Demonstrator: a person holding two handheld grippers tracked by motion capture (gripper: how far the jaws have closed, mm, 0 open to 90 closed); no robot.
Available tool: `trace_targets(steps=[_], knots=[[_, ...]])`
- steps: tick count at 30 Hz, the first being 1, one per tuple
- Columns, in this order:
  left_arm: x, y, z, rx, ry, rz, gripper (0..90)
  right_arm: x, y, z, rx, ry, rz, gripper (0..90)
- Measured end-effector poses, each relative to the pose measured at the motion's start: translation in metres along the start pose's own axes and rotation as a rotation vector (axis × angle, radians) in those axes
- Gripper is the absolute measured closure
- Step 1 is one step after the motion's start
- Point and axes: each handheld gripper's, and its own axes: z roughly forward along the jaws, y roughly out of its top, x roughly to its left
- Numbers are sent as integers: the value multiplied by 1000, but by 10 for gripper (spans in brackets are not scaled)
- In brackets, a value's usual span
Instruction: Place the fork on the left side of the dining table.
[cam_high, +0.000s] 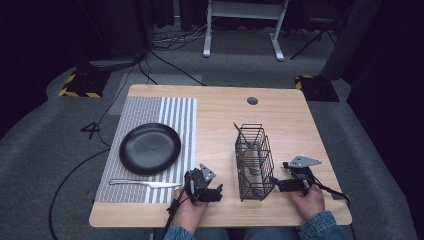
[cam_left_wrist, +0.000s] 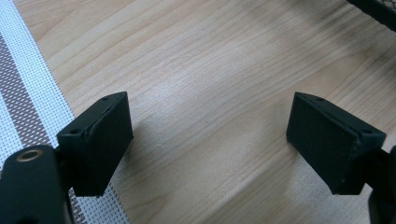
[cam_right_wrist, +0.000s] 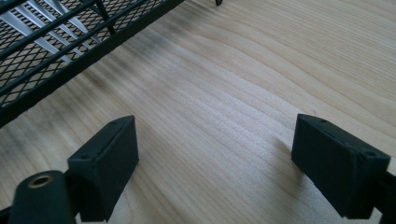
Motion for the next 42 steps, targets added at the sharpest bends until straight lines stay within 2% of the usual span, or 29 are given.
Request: trace_targets(steps=[3,5,7,9,11,13,14,15,16,20,22,24,25,31,33,42], knots=[[1,1,-1,10,-8,7,148,0,0,0,0,0,0,149],[2,3,-3,38,-13,-12,160,0,0,0,0,0,0,150],[7,5,-6,49,-58,-44,160,0,0,0,-1,2,-1,157],[13,5,-7,41,-82,-59,150,0,0,0,-2,4,-1,160],[15,5,-9,10,-69,-79,158,0,0,0,-2,5,-1,161],[15,8,-16,-54,-81,-48,168,0,0,0,-3,6,-2,163],[14,10,-21,-75,-86,-20,156,0,0,0,-3,6,-3,164],[14,11,-23,-83,-82,-12,159,0,0,0,-3,7,-3,165],[16,14,-24,-80,-84,-6,173,0,0,0,-3,7,-3,165],[25,19,-29,-84,-89,-28,165,0,0,0,-4,9,-3,168],[28,22,-32,-104,-103,-40,173,0,0,0,-4,9,-3,169],[31,26,-36,-100,-124,-49,177,0,0,0,-4,8,-2,169],[33,31,-39,-90,-138,-35,181,0,0,0,-4,9,-4,169],[39,57,-51,-114,-160,-19,237,0,0,0,-5,9,-5,170],[41,67,-54,-120,-162,-14,267,0,0,0,-4,9,-3,171],[45,101,-64,-169,-160,17,297,0,0,0,-5,9,-4,175]])
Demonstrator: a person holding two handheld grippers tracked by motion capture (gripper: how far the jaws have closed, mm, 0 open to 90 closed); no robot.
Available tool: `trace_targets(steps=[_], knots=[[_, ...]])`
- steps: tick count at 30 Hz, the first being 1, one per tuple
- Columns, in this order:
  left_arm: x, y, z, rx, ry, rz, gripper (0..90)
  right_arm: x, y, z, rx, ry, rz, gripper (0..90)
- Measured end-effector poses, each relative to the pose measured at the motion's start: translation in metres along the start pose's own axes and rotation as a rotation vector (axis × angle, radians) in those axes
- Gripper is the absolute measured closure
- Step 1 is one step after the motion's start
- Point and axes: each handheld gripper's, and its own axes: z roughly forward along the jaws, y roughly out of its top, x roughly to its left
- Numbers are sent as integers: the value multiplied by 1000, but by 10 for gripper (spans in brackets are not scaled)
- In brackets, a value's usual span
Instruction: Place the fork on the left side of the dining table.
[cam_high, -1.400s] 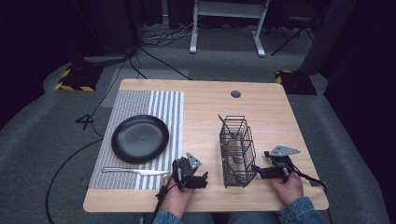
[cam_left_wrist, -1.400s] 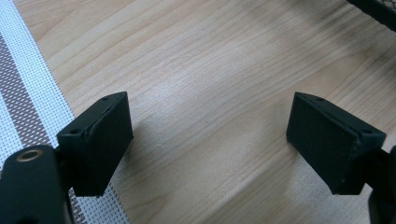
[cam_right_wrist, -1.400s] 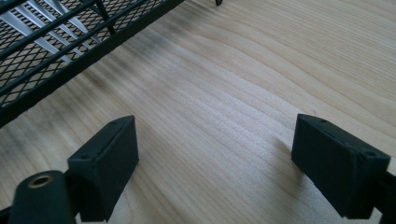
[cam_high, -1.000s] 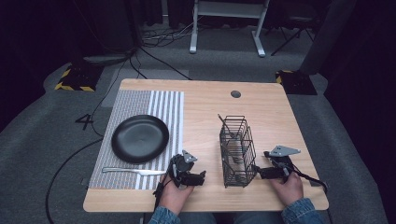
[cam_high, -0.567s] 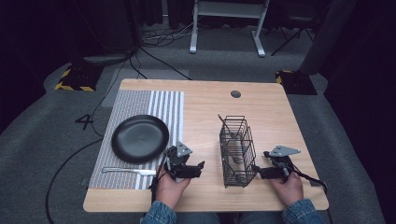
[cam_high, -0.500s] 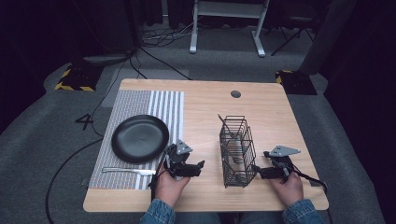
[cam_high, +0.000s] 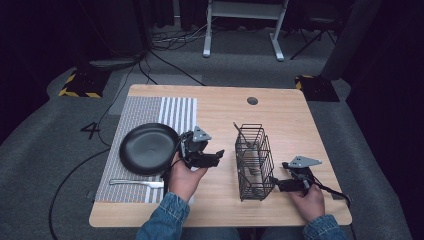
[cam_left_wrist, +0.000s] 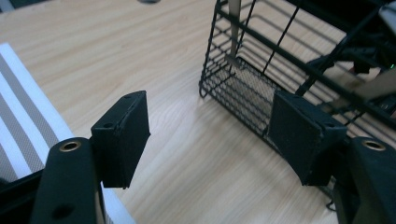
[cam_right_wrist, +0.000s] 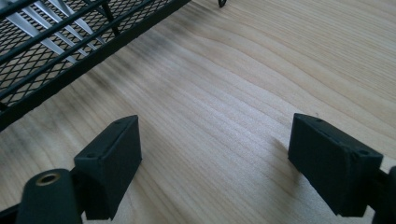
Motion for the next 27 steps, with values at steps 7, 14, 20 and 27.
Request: trace_targets(steps=[7,14,20,27], knots=[[-4,18,0,-31,-15,34,321,0,0,0,0,1,0,176],[-14,36,4,-40,-27,67,344,0,0,0,-1,3,-2,180],[-12,47,14,-40,-55,45,355,0,0,0,-2,5,-4,182],[-12,56,29,-31,-71,44,385,0,0,0,-2,7,-6,182]])
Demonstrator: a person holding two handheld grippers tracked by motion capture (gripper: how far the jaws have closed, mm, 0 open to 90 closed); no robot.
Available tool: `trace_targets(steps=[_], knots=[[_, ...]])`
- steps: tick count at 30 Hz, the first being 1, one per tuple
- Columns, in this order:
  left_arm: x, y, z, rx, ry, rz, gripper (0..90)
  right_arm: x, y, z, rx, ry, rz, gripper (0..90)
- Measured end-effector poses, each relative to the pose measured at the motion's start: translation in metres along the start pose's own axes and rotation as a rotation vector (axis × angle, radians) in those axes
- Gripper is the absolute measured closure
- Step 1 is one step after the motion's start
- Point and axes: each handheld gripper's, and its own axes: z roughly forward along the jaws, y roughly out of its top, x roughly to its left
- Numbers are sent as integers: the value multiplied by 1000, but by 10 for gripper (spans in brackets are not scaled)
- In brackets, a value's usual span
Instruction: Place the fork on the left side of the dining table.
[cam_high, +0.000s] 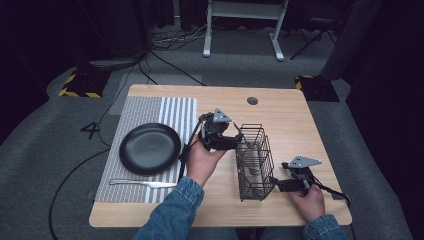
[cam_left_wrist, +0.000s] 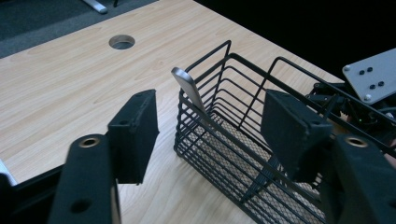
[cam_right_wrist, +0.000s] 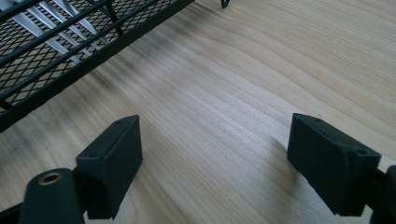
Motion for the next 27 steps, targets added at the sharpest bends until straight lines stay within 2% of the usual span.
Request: trace_targets(steps=[6,10,11,13,16,20,27], knots=[[9,1,8,-24,-17,-56,468,0,0,0,0,1,0,183],[12,0,12,-26,-18,-71,560,0,0,0,0,2,-1,185],[13,0,13,-29,-24,-73,611,0,0,0,0,3,-1,185],[12,1,13,-33,-28,-70,637,0,0,0,0,3,-1,185],[11,1,14,-22,-23,-49,738,0,0,0,0,4,-3,186],[12,2,14,-18,-16,-49,776,0,0,0,0,5,-2,187],[13,4,13,-23,-49,-71,796,0,0,0,0,5,-5,187]])
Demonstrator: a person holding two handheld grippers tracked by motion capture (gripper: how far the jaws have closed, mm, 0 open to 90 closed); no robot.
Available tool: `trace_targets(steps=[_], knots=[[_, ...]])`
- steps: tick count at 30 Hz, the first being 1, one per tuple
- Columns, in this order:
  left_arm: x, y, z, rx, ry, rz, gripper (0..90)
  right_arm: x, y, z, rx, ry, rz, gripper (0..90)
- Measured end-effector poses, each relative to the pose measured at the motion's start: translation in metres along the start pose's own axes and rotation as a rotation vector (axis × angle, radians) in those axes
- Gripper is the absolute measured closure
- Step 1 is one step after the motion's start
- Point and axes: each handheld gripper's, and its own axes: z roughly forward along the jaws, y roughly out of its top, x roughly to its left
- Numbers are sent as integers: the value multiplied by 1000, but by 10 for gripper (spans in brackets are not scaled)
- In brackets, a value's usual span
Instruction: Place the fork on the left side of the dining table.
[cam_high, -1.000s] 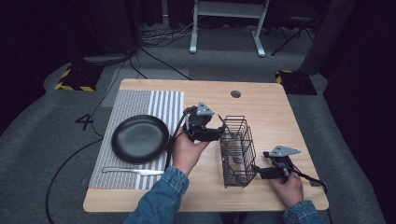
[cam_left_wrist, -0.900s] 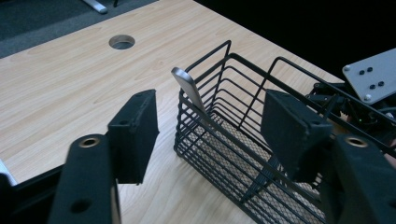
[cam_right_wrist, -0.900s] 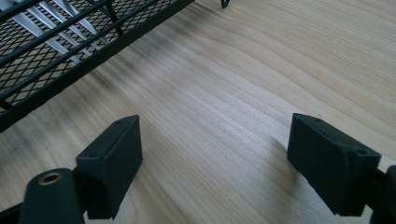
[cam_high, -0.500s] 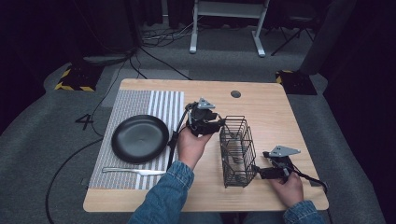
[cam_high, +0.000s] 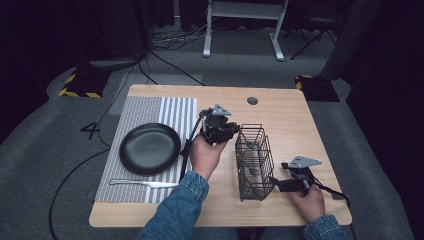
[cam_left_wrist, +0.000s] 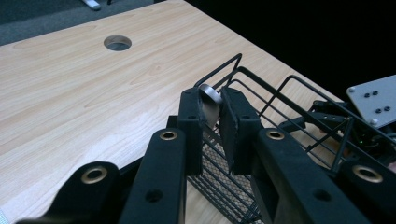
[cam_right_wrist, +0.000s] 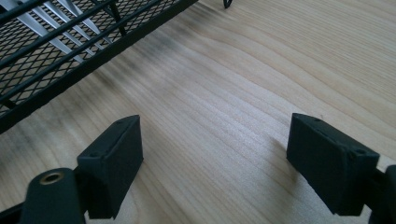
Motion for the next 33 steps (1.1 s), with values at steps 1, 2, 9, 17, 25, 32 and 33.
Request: trace_targets(steps=[1,2,9,17,25,32,33], knots=[[0,0,0,-4,-7,-4,800,0,0,0,0,0,0,187],[0,0,-1,-6,-13,-6,816,0,0,0,0,1,-1,187],[-5,4,-6,-15,-20,22,865,0,0,0,0,3,0,188],[-16,13,-17,-28,-22,57,865,0,0,0,1,4,-3,189],[-23,25,-43,-33,-41,97,865,0,0,0,0,6,-3,190],[-24,36,-59,-27,-36,112,865,0,0,0,-1,9,-4,192],[-23,36,-60,-28,-36,108,865,0,1,0,-1,9,-5,192]])
